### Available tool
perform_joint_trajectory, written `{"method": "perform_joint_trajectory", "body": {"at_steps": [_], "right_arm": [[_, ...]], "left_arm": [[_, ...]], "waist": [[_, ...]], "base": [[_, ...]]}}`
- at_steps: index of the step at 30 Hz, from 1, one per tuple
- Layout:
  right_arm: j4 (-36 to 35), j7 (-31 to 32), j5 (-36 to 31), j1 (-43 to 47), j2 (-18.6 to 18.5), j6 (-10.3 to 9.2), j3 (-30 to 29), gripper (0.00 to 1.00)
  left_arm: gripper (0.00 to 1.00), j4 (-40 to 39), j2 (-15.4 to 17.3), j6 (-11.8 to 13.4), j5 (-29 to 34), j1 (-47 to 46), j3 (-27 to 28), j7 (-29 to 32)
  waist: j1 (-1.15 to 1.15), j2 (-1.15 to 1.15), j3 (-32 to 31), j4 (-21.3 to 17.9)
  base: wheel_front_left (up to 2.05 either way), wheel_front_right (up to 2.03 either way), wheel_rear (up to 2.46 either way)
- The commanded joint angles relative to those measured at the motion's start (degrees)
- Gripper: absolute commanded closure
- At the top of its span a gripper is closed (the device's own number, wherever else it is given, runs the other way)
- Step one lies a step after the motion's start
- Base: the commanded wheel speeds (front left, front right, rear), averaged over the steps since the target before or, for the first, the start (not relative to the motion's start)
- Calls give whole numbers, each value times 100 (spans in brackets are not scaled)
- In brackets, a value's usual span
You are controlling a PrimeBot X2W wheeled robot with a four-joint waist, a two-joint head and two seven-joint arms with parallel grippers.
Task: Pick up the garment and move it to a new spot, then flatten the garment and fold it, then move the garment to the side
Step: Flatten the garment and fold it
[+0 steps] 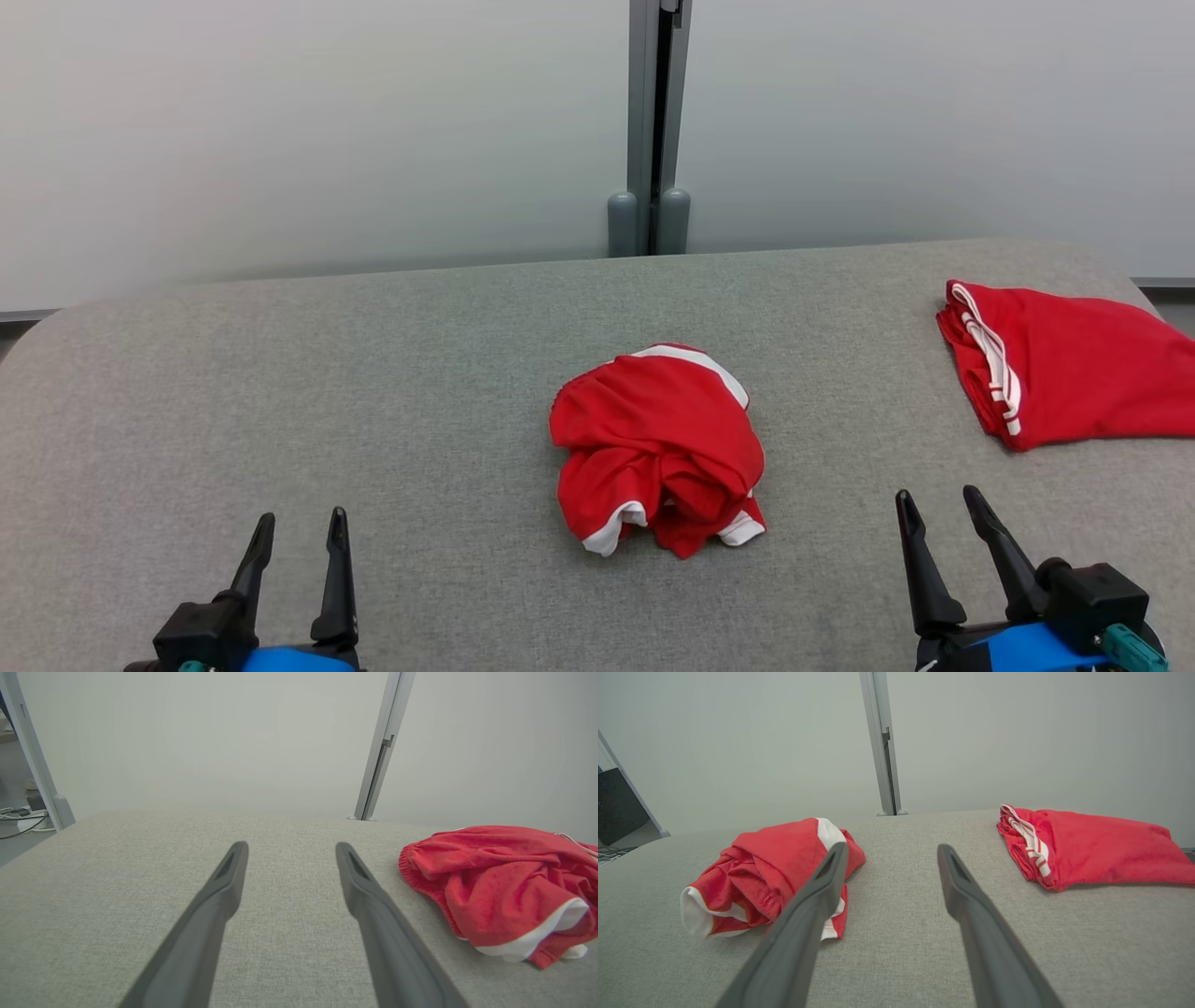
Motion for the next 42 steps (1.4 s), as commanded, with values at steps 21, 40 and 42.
{"method": "perform_joint_trajectory", "body": {"at_steps": [21, 40, 42], "right_arm": [[-31, 18, 79, -538, -11, 1, 618, 0], [-144, 41, -2, -853, -9, 1, 791, 0], [-140, 19, 45, -853, -9, 1, 823, 0]], "left_arm": [[0, 1226, 207, -291, -437, -3206, -1080, 2654], [0, 3244, 323, 76, -181, -4443, -1577, 4524], [0, 3435, 277, 81, -238, -4397, -1606, 4715]], "waist": [[0, 0, 878, -1263], [0, 0, 1552, -2000], [0, 0, 1569, -2019]], "base": [[0, 0, 0], [0, 0, 0], [0, 0, 0]]}}
